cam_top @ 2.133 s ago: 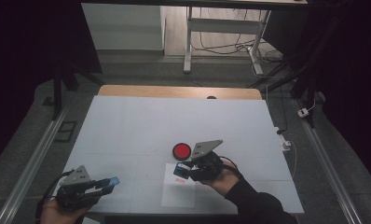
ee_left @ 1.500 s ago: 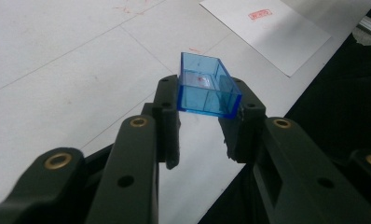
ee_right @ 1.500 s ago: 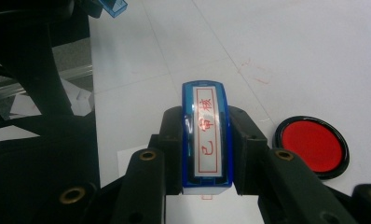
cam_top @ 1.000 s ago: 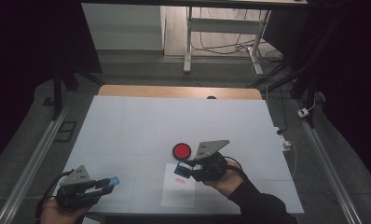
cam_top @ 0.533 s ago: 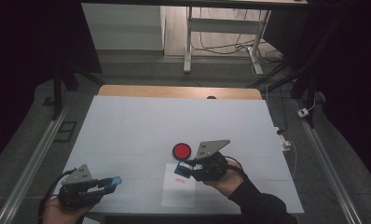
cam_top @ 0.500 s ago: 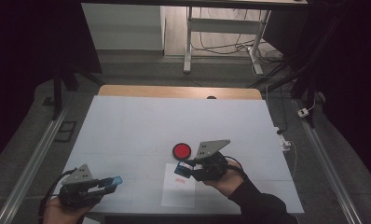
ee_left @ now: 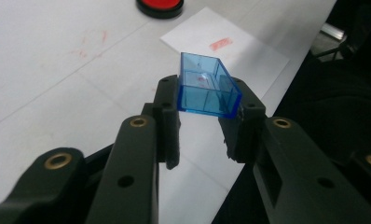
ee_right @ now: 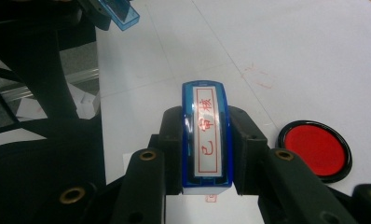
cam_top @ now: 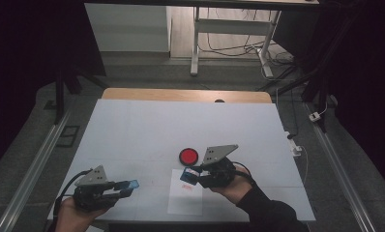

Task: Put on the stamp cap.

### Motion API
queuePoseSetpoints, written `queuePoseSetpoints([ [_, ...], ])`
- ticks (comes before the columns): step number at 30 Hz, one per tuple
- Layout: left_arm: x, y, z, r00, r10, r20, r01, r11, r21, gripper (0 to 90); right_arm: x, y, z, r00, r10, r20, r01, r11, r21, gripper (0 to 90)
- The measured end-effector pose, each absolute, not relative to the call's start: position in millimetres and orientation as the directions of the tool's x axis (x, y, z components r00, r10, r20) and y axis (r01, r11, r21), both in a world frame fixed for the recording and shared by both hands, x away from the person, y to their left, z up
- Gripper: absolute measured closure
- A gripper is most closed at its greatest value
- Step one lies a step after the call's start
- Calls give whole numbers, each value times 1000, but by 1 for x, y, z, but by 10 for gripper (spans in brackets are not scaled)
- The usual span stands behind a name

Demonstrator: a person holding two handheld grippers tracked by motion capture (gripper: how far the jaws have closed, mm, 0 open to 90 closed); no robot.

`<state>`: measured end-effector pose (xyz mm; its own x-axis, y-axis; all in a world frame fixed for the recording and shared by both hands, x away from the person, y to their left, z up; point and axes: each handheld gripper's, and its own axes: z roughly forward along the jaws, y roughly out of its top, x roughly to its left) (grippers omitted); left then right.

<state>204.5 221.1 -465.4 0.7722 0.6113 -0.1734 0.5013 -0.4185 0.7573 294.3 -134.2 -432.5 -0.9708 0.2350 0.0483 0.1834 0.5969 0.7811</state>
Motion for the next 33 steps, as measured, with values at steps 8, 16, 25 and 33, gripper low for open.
queuePoseSetpoints([
  [8,218,207,-462,820,547,-169,453,-439,776,684,294,-134,-431,-973,225,44,173,593,786,695],
  [16,234,193,-459,860,479,-174,411,-451,792,685,294,-136,-426,-973,225,43,169,578,799,695],
  [25,248,173,-457,891,414,-185,381,-463,800,684,292,-137,-420,-975,220,34,156,565,810,695],
  [33,258,163,-457,916,348,-200,354,-463,813,685,291,-137,-418,-979,199,40,146,555,819,695],
])
